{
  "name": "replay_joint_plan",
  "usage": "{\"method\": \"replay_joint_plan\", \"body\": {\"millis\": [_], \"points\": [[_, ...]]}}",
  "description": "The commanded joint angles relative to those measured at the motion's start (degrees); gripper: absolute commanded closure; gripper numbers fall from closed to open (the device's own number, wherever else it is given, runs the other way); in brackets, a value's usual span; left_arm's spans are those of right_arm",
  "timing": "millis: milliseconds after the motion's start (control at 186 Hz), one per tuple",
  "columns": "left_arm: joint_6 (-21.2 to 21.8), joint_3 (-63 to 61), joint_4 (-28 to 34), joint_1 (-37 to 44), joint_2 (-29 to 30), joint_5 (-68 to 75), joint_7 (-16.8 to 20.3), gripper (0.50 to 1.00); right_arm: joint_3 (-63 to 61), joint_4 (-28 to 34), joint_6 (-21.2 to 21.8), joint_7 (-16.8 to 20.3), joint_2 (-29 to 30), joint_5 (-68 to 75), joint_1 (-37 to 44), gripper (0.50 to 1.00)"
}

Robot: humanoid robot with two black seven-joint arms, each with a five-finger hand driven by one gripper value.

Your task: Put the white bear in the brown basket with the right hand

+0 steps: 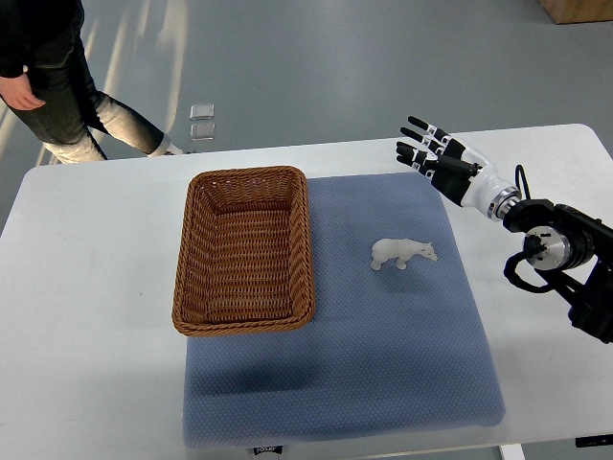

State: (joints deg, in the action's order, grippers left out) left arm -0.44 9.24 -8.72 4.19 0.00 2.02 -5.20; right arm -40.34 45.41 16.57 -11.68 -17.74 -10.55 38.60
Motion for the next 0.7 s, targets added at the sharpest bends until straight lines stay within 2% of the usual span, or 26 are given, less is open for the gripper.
{"method": "replay_joint_plan", "body": {"millis": [0, 456, 611, 697], "points": [[-0.09, -0.1, -0.51, 0.03, 0.0, 0.09, 0.02, 0.5, 0.09, 0.03, 0.22, -0.01, -0.11, 0.0, 0.16, 0.566], [-0.53, -0.18, -0.25, -0.67, 0.0, 0.09, -0.51, 0.5, 0.17, 0.82, 0.39, 0.08, -0.28, -0.52, 0.78, 0.568], [-0.09, -0.18, -0.24, -1.81, 0.0, 0.09, -0.51, 0.5, 0.26, 0.82, 2.32, 0.08, -0.37, -1.23, 1.31, 0.568], [-0.09, -0.18, -0.33, -1.81, 0.0, 0.09, -0.51, 0.5, 0.35, 0.73, 1.27, -0.01, -0.11, -3.68, 1.92, 0.568]]}}
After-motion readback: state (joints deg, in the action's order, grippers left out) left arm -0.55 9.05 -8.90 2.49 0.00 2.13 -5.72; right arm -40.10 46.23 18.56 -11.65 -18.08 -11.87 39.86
